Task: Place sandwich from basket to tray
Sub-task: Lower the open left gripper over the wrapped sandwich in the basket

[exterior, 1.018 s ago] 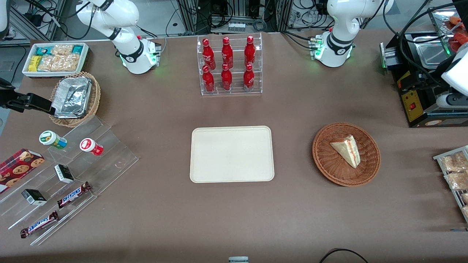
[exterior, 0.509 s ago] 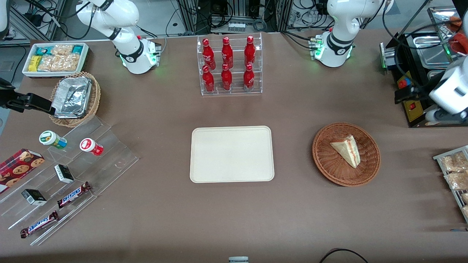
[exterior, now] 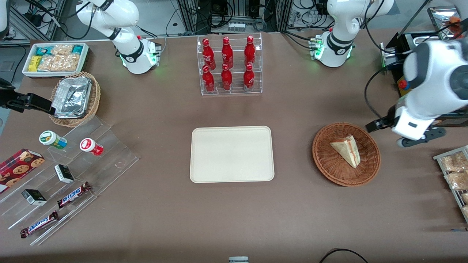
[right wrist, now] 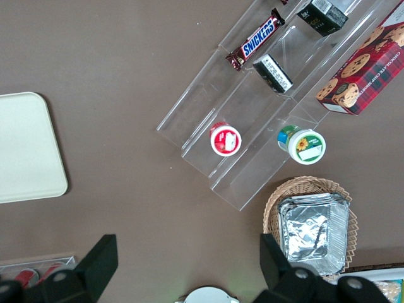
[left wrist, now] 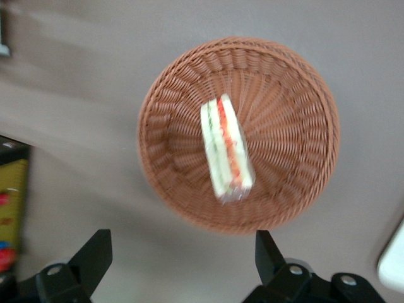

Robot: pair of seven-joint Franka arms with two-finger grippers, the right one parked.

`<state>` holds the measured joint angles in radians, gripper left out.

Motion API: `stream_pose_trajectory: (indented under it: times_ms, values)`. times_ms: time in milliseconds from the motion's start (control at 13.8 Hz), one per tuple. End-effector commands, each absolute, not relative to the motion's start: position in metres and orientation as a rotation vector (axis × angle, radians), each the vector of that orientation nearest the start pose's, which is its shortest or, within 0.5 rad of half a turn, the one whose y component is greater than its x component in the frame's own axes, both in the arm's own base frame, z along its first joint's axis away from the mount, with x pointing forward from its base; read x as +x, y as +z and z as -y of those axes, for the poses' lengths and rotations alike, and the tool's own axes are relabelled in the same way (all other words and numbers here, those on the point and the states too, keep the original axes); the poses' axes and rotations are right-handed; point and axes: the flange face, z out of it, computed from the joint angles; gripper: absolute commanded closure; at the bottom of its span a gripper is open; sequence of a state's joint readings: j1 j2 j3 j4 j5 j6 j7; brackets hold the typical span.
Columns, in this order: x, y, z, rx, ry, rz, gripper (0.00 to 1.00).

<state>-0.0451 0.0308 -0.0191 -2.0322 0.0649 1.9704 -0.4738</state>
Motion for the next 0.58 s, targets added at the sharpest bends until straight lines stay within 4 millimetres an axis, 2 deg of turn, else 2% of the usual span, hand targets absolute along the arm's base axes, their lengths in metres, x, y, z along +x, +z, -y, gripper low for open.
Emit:
stream_pose_trajectory:
  times_ms: [0,218,364,509]
  values:
    - [0.52,0.393,0.037,-2.963,0.008,0.8,0.0]
    - [0.525,0.361,0.046,-2.962,-0.021,0.878,0.0]
    - [0.529,0.34,0.06,-2.968,-0.039,0.883,0.0]
    - [0.528,0.321,0.06,-2.975,-0.068,0.9,0.0]
